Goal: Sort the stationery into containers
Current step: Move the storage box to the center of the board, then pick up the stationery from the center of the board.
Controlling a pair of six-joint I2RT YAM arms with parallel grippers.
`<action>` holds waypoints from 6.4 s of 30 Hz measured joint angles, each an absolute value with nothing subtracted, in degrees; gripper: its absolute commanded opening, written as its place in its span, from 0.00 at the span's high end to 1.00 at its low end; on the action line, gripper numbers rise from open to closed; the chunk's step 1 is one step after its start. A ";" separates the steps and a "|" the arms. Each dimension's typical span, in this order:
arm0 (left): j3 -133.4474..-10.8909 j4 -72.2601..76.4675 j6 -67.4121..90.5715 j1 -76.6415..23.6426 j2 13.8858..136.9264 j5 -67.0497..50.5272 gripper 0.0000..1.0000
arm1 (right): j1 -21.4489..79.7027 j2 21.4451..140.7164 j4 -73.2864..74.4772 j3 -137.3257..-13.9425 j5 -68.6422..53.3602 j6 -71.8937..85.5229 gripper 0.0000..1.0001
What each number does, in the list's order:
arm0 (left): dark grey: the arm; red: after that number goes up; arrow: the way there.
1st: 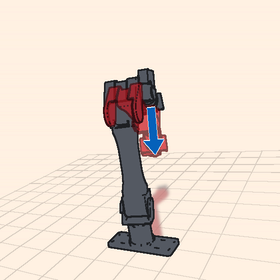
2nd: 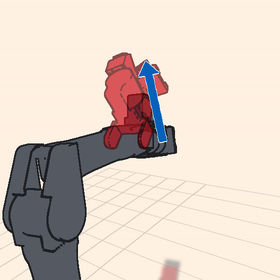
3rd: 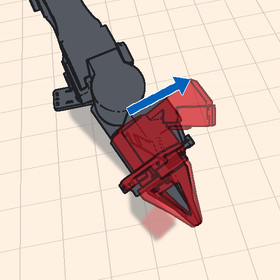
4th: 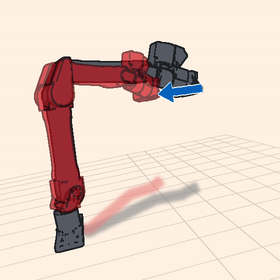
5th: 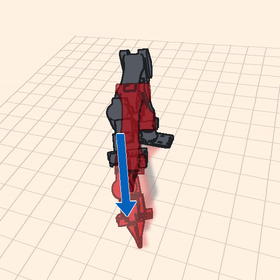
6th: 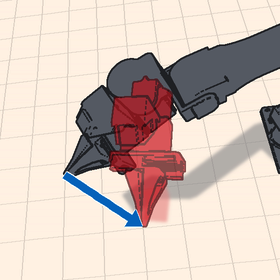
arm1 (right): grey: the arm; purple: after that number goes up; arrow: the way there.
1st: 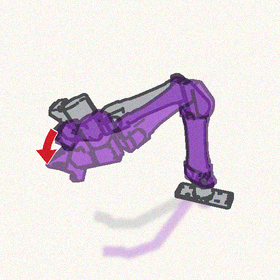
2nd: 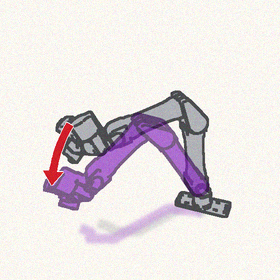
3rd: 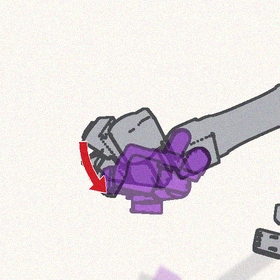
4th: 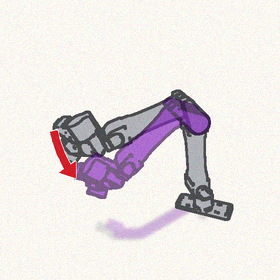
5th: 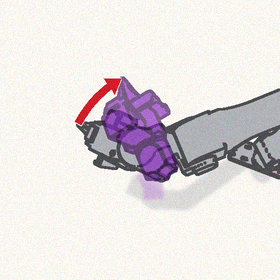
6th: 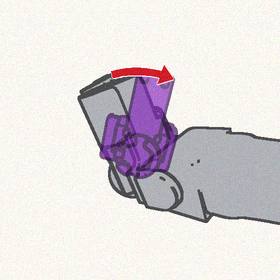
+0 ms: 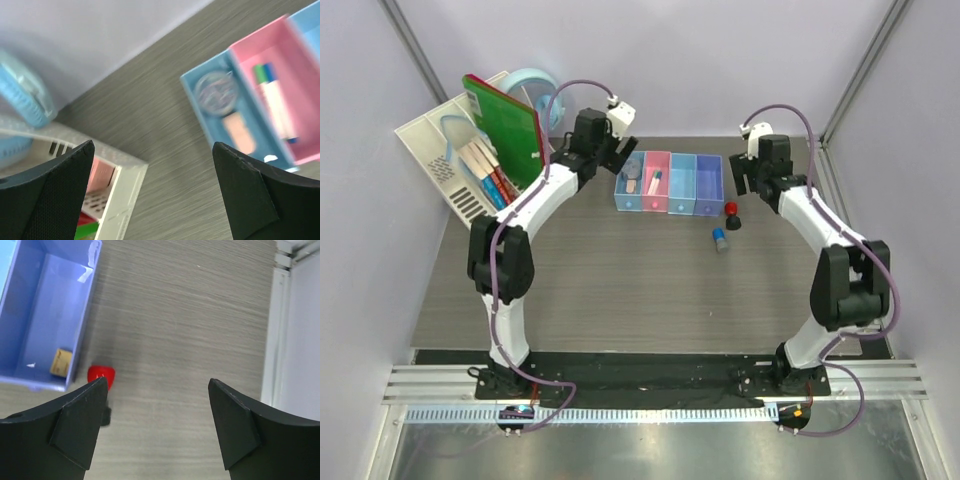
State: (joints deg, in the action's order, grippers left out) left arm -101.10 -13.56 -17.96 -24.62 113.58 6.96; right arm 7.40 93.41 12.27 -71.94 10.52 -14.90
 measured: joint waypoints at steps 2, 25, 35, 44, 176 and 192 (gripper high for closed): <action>-99.15 -13.50 -18.79 -23.31 113.78 8.71 0.00 | 7.77 97.56 12.38 -75.24 10.26 -14.52 0.14; -100.33 -16.75 -19.68 -24.95 123.59 9.15 0.00 | 14.70 117.84 11.38 -88.03 10.87 -13.67 0.14; -95.57 -15.16 -19.55 -24.80 123.00 8.99 0.00 | 20.27 119.20 10.44 -87.81 13.45 -14.83 0.14; -90.78 -15.09 -19.68 -24.73 119.26 8.23 0.00 | 23.35 117.82 9.65 -83.94 14.92 -14.83 0.14; -68.47 -34.15 -17.45 -25.10 80.84 -1.78 0.00 | 5.15 106.63 18.81 -69.52 -12.03 -9.08 0.48; -68.47 -34.11 -17.43 -25.10 80.84 -1.78 0.00 | 5.15 106.65 18.46 -69.49 -10.37 -9.17 0.34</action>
